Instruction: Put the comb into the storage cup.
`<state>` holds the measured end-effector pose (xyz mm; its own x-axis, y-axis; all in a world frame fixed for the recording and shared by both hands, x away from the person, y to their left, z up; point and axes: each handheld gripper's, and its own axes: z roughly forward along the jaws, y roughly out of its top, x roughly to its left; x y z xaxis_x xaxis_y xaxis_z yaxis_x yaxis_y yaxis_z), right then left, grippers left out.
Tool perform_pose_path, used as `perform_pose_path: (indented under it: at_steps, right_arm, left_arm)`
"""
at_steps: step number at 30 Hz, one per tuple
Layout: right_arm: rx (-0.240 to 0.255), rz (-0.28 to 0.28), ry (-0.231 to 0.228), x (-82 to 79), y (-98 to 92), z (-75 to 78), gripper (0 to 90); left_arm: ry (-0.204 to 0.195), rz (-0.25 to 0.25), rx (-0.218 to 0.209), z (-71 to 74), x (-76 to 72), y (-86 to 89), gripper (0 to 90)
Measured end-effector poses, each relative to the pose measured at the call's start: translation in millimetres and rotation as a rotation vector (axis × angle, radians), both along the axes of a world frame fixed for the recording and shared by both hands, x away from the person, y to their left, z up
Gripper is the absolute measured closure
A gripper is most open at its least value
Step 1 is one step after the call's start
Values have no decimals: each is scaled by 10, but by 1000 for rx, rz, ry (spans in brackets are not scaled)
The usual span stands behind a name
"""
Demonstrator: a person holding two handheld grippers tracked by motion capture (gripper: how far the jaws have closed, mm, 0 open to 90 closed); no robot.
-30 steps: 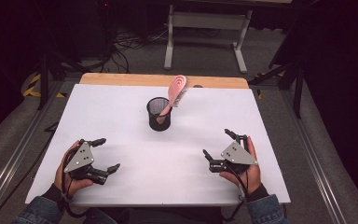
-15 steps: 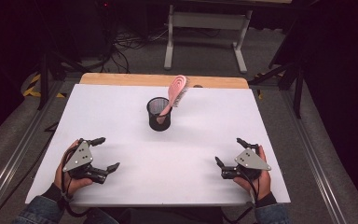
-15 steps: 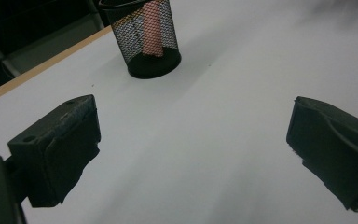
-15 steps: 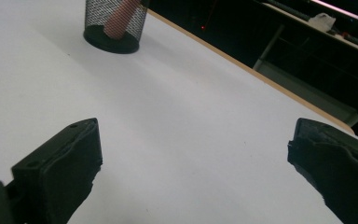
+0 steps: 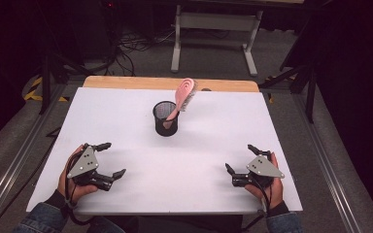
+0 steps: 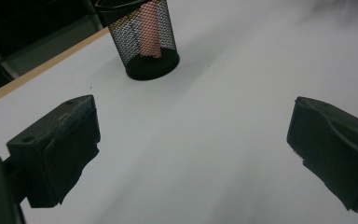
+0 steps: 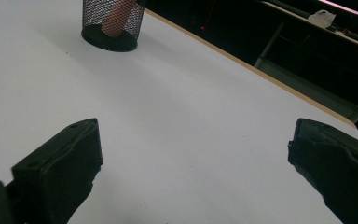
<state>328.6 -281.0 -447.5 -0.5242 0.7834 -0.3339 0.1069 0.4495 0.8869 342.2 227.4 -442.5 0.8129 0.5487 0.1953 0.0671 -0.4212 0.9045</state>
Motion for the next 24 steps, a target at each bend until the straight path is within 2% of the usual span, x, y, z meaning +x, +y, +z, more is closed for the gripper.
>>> perform_pose_path:
  at_steps: [8, 13, 24]
  right_arm:
    - [-11, -6, 0, -11, 46, 5, 29]
    - [2, -11, -6, -16, 49, 12, 29]
    - [4, -1, -24, -1, 51, 41, 31]
  left_arm:
    - [-4, -2, 4, 8, -36, 6, 32]
    - [-7, -2, 7, 5, -47, 0, 33]
    - [-6, 0, 14, 1, -16, -1, 33]
